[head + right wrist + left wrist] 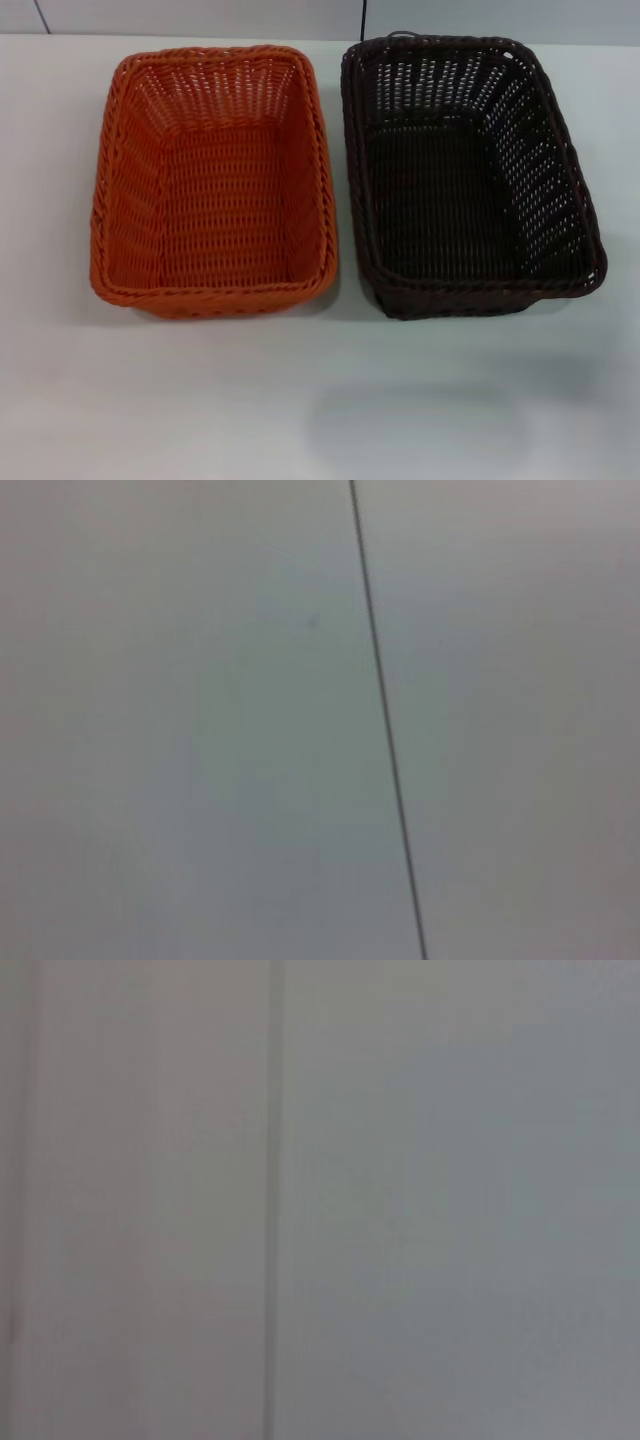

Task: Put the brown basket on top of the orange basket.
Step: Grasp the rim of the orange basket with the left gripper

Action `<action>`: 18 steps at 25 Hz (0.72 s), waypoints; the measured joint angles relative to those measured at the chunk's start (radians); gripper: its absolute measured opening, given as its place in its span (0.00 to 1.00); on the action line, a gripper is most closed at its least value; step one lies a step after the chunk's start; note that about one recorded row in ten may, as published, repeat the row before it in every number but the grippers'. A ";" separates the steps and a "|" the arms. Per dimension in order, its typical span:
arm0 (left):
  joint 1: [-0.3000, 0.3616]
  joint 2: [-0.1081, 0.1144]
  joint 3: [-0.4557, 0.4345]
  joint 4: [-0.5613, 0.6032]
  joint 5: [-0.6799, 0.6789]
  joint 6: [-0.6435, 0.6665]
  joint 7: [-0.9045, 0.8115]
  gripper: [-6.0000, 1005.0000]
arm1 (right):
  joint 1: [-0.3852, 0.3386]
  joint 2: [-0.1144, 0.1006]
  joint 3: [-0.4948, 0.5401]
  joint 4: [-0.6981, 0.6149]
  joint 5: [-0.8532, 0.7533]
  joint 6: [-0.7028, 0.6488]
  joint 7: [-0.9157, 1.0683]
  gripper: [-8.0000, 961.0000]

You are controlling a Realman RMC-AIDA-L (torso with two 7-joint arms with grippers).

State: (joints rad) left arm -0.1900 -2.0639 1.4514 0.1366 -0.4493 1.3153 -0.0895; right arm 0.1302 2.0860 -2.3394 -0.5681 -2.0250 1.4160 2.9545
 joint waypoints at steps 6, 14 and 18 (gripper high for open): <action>0.008 0.010 0.021 0.160 0.019 -0.084 0.063 0.78 | -0.006 0.001 -0.009 -0.010 0.001 0.009 0.000 0.87; 0.134 0.045 0.027 0.684 0.242 -0.639 0.081 0.78 | -0.013 0.001 -0.012 -0.013 0.001 0.026 0.000 0.87; 0.218 0.073 0.053 1.096 0.422 -1.049 -0.079 0.78 | -0.014 0.002 -0.012 -0.012 0.001 0.026 0.000 0.87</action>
State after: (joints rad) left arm 0.0282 -1.9906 1.5039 1.2323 -0.0270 0.2668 -0.1686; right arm 0.1166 2.0877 -2.3516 -0.5803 -2.0237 1.4421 2.9544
